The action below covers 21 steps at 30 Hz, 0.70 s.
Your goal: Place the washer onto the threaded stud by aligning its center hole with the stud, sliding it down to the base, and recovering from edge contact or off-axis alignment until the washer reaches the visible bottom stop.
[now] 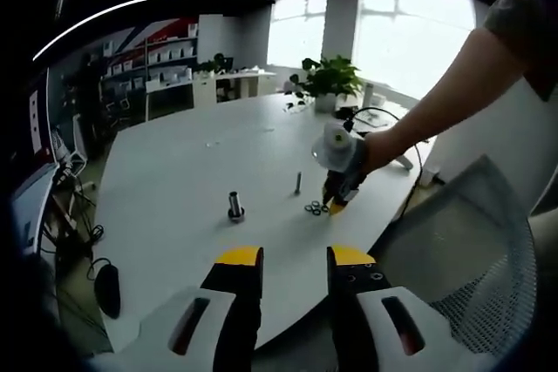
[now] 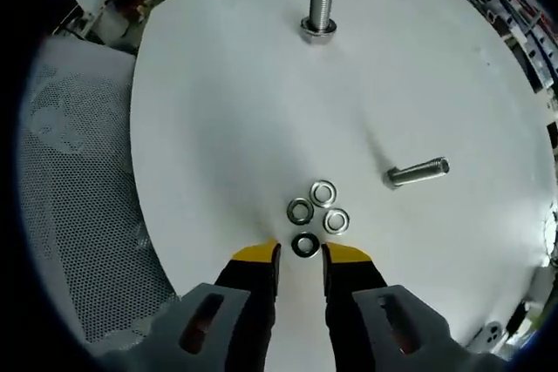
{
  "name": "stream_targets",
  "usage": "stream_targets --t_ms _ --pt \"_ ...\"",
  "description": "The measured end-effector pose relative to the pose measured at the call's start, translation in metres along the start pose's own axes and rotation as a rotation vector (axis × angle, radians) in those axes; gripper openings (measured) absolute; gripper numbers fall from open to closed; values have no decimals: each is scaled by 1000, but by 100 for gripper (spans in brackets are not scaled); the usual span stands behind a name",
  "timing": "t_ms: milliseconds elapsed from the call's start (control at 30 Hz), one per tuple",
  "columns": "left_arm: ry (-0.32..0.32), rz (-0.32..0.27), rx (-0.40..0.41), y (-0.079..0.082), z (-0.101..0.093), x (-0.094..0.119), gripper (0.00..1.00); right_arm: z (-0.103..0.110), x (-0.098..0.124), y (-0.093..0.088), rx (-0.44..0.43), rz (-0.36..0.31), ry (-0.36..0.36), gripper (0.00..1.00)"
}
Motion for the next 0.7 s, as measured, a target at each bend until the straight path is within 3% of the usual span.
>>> stream_targets --t_ms 367,700 --pt "-3 3 4 0 0 0 27 -6 -1 3 20 33 23 15" --pt "-3 6 9 -1 0 -1 26 -6 -4 11 43 145 22 16"
Point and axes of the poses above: the point that each gripper's makers call its tool centre point, and the gripper's own axes: x roughly backward along the fingers, z roughly to its left, y roughly out of its top, the point moved 7 cm from there along x, roughly backward along the fingers, and after that the axes turned 6 degrees about -x, right-handed, at the moved point
